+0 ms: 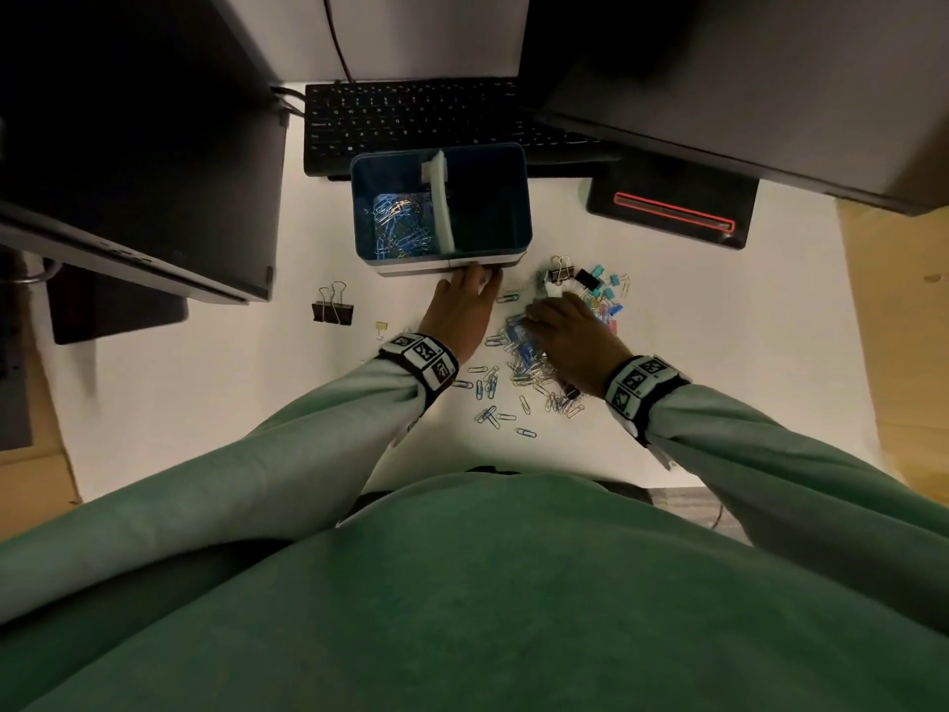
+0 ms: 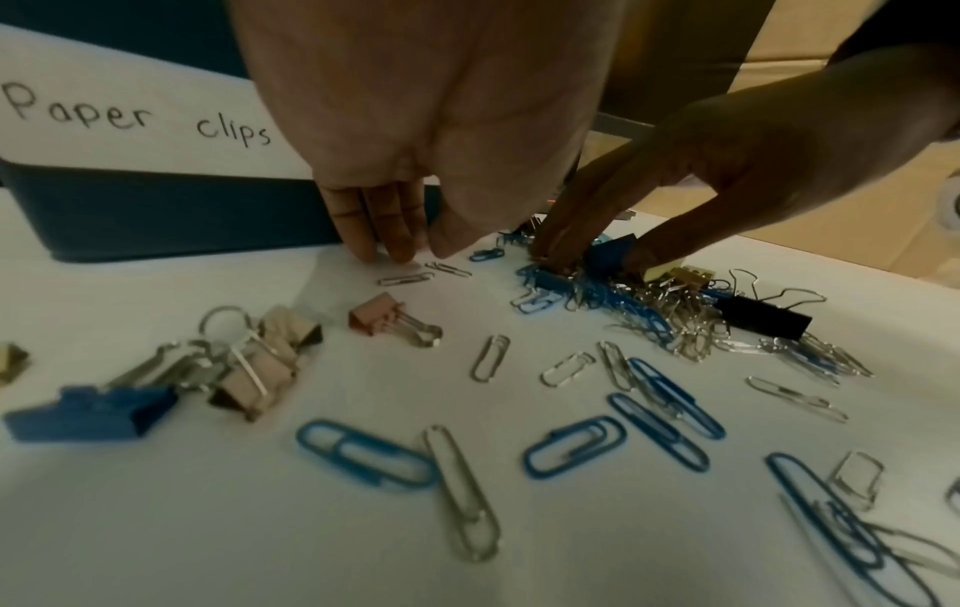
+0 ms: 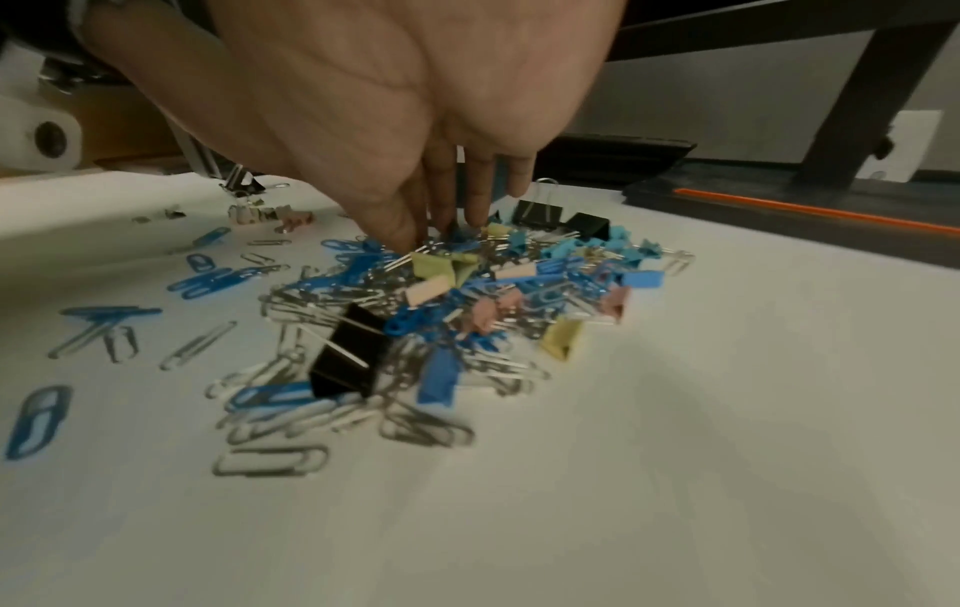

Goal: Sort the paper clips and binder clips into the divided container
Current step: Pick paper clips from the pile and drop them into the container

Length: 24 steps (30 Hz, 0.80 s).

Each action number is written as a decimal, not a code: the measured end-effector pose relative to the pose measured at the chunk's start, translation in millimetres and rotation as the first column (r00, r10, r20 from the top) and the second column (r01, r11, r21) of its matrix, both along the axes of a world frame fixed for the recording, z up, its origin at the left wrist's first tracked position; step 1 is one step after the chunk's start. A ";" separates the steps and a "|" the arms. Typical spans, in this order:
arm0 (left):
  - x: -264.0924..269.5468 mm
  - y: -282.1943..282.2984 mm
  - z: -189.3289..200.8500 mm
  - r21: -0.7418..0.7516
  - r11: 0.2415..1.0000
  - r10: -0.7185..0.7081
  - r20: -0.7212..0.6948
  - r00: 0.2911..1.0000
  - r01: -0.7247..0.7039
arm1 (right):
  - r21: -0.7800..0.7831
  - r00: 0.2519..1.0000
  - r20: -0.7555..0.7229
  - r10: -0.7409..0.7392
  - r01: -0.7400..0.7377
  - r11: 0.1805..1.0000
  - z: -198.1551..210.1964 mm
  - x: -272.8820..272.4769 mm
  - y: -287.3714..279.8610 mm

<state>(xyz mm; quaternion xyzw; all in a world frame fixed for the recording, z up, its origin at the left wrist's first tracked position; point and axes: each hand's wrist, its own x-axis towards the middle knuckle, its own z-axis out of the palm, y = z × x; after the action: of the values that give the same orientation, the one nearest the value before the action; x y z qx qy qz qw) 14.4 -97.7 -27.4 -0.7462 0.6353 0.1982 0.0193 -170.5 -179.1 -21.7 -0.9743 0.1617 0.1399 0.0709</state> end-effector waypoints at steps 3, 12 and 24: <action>-0.1 4.7 -1.3 -0.012 1.000 0.004 -0.013 1.000 -0.005 | -0.013 1.000 -0.012 -0.006 0.006 1.000 4.1 -11.1 -11.6; 9.6 68.6 -9.9 -0.107 0.973 -0.212 -0.084 0.974 0.203 | 0.080 0.996 0.046 -0.075 0.071 0.994 1.3 36.3 -0.9; 24.4 69.9 3.7 -0.111 0.988 0.097 -0.072 0.993 -0.104 | 0.166 0.982 0.161 0.102 -0.129 0.978 -2.1 12.7 21.8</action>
<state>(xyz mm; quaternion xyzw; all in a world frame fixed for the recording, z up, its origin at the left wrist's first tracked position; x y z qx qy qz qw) 38.8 -27.8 -23.7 -0.7701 0.6074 0.1870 -0.0547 -157.8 -157.3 -23.8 -0.9798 0.0860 0.0828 0.1605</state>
